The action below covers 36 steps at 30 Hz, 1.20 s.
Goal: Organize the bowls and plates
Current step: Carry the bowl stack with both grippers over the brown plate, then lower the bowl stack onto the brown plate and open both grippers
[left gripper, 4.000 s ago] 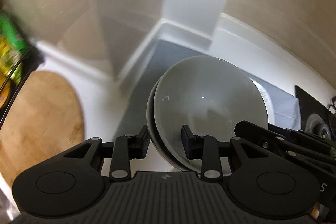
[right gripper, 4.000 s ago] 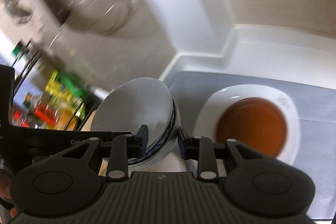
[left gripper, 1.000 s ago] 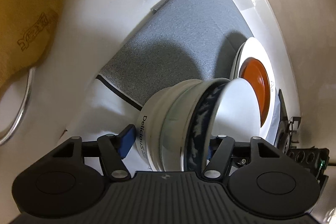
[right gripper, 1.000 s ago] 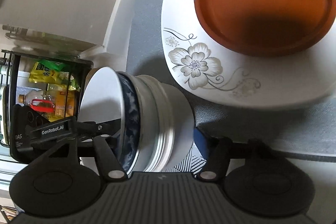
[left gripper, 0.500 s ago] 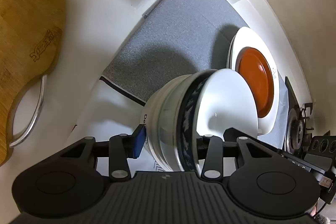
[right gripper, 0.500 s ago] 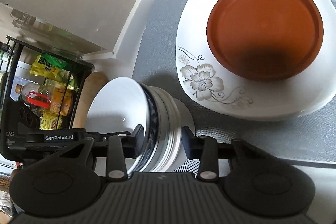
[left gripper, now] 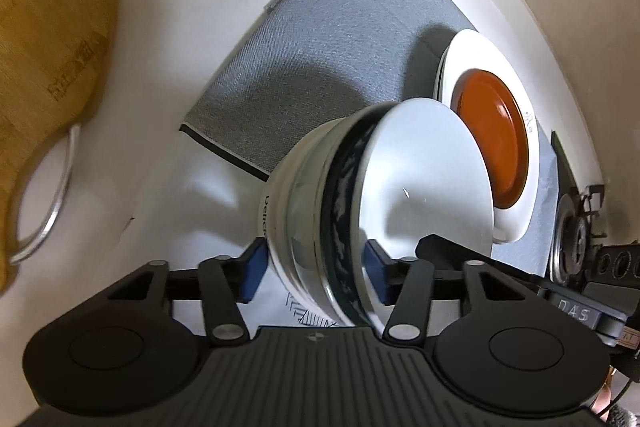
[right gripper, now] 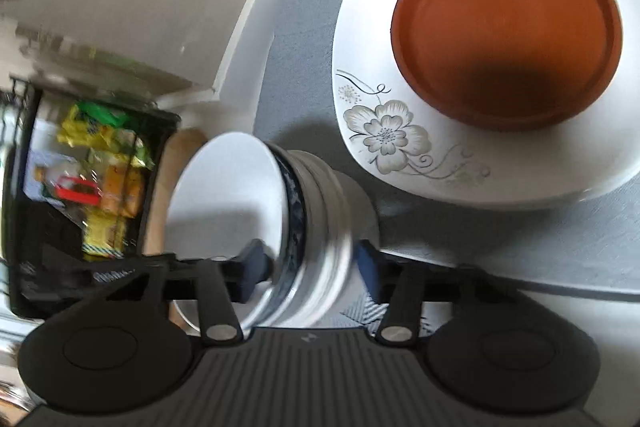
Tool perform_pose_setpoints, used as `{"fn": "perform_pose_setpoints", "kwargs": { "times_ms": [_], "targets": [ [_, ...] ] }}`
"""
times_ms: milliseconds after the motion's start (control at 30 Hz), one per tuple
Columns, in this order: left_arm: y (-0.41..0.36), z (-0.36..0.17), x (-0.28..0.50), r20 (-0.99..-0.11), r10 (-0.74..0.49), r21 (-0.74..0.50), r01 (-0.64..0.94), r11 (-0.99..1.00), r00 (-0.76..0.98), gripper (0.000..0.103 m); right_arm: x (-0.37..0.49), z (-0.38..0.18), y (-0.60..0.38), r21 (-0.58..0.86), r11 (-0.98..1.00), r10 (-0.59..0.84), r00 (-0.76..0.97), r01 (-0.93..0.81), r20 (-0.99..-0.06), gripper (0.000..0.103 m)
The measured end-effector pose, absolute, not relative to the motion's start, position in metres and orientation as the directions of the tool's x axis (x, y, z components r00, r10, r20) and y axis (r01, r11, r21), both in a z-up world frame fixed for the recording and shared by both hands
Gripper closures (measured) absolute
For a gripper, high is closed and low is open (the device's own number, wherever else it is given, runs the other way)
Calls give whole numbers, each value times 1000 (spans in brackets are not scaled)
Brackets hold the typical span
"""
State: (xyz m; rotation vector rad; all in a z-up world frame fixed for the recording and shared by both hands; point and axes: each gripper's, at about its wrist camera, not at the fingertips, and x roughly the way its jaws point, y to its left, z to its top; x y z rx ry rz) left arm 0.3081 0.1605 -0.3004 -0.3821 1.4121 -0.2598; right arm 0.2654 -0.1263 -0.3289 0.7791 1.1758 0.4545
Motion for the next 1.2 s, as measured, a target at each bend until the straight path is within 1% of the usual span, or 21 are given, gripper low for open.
{"fn": "perform_pose_setpoints", "kwargs": {
  "times_ms": [33, 100, 267, 667, 1200],
  "targets": [
    [160, -298, 308, -909, -392, -401, -44, 915, 145, 55, 264, -328, -129, 755, 650, 691, 346, 85, -634, 56],
    [159, -296, 307, -910, -388, -397, -35, 917, 144, 56, 261, -328, -132, 765, 636, 698, 349, 99, -625, 56],
    [153, -291, 303, -914, -375, -384, -27, 923, 156, 56, 258, -320, -130, 752, 653, 684, 357, 86, -636, 56],
    [137, -246, 309, -899, -374, -374, 44, 926, 226, 55, 259, -279, -154, 759, 649, 669, 435, 53, -603, 56],
    [63, -190, 350, -869, -406, -361, 199, 911, 282, 54, 280, -228, -212, 741, 669, 582, 579, 58, -571, 56]
  ]
}}
